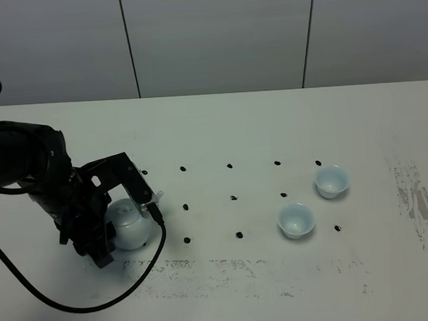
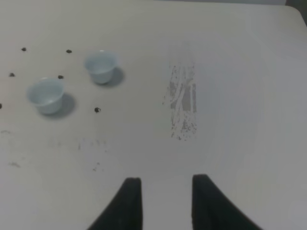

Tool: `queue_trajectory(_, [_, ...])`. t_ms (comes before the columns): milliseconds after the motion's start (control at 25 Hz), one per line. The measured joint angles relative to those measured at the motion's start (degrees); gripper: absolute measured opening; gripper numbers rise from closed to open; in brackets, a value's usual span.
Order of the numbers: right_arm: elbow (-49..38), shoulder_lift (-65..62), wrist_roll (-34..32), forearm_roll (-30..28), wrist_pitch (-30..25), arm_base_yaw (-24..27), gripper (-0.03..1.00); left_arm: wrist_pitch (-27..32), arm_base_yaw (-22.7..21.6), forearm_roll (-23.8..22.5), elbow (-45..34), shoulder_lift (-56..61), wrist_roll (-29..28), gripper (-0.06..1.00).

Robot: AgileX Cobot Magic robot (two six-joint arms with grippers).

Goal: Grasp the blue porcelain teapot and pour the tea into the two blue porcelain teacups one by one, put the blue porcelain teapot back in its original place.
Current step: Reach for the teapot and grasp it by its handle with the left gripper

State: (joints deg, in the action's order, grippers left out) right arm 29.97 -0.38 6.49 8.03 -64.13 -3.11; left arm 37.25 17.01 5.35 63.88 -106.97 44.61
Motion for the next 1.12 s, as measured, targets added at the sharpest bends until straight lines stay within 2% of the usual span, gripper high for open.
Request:
queue_trajectory(200, [0.0,0.0,0.0,0.0,0.0,0.0,0.24,-0.4,0.0,0.9,0.0,-0.8,0.1,0.51])
queue_trajectory(440, [0.0,0.0,0.0,0.0,0.0,0.0,0.24,-0.4,0.0,1.5,0.0,-1.2,-3.2,0.49])
queue_trajectory(560, [0.0,0.0,0.0,0.0,0.0,0.0,0.24,0.3,0.0,1.5,0.0,-1.3,-5.6,0.36])
queue_trajectory(680, [0.0,0.0,0.0,0.0,0.0,0.0,0.24,0.6,0.0,1.4,0.0,-1.3,-7.2,0.09])
queue_trajectory(1120, [0.0,0.0,0.0,0.0,0.0,0.0,0.24,-2.1,0.0,1.2,0.0,-0.7,-7.7,0.08])
